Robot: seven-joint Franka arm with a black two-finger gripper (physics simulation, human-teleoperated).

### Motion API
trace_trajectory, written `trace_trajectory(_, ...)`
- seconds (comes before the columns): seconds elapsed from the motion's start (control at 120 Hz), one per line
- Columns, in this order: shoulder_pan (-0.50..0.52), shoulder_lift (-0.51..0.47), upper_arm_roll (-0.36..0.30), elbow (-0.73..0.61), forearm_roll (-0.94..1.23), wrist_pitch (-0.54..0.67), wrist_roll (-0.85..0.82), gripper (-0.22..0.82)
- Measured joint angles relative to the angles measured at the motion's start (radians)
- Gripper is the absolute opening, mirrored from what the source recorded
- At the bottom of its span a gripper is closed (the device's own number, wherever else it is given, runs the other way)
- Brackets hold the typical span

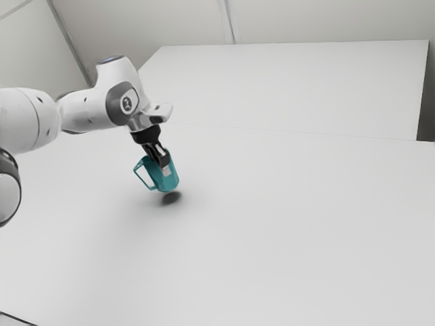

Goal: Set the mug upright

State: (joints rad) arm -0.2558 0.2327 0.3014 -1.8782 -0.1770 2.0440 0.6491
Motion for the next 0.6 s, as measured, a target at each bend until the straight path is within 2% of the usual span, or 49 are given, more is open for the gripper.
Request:
trace_trajectory(0.108,-0.063,0.007,0.002,-0.002,0.056,0.037,-0.097,-0.18)
trace_trajectory(0.325,-0.124,0.048,0.002,-0.003,0.108,0.089,-0.262,-0.18)
trace_trajectory(0.6,-0.141,0.097,0.002,-0.003,0.135,0.133,-0.421,-0.18)
